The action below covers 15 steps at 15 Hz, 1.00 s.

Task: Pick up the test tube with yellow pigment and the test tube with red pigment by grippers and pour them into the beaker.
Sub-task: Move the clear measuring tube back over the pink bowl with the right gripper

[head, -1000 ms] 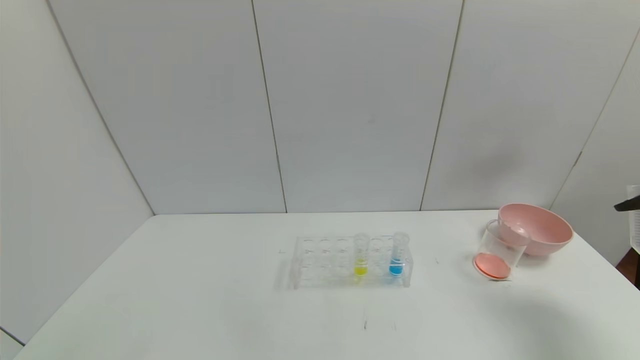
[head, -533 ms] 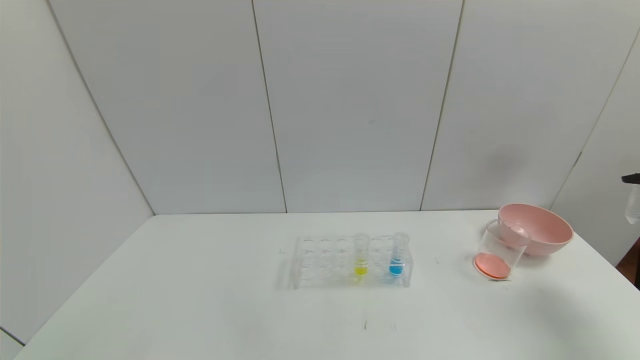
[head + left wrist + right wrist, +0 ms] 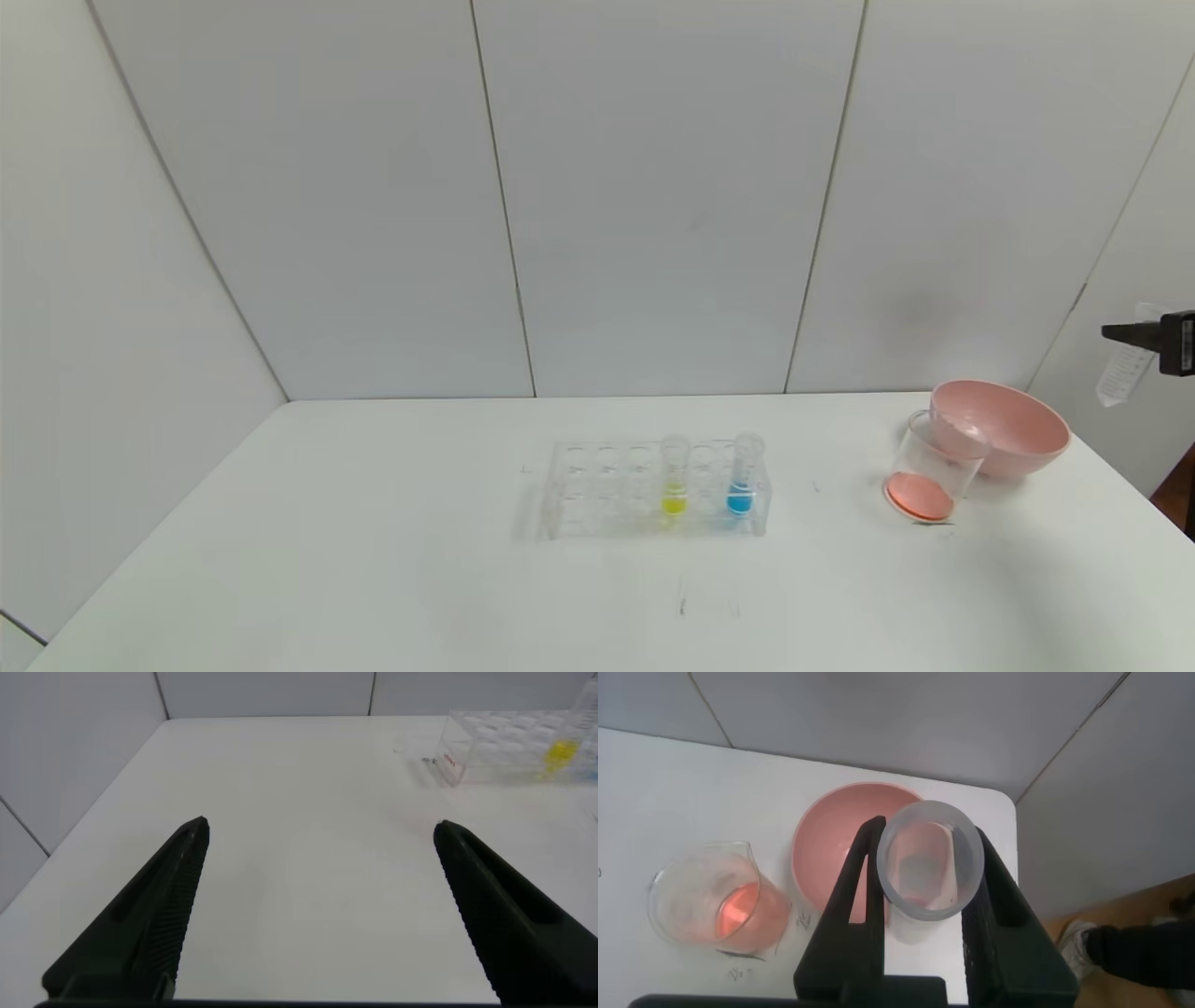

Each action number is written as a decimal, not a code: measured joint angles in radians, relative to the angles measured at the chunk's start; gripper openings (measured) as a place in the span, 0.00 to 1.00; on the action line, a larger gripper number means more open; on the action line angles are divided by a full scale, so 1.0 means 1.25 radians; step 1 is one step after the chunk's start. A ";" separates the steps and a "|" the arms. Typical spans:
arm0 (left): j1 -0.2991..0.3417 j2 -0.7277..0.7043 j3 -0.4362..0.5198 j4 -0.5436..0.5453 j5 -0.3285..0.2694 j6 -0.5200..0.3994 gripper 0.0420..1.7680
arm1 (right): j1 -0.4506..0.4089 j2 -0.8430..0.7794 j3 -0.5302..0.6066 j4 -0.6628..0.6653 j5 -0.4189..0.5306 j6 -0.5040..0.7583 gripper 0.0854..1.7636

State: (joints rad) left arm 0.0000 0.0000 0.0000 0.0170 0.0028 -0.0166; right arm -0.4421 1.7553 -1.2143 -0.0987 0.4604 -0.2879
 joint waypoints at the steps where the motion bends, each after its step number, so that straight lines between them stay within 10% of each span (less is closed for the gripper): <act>1: 0.000 0.000 0.000 0.000 0.000 0.000 0.97 | 0.009 0.013 0.009 -0.035 -0.012 0.015 0.26; 10: 0.000 0.000 0.000 0.000 0.000 0.000 0.97 | 0.116 0.147 0.073 -0.412 -0.170 0.155 0.26; 15: 0.000 0.000 0.000 0.000 0.000 0.000 0.97 | 0.130 0.187 0.092 -0.411 -0.178 0.155 0.26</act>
State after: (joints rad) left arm 0.0000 0.0000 0.0000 0.0170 0.0028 -0.0166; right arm -0.2794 1.9887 -1.0987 -0.6119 0.2374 -0.0936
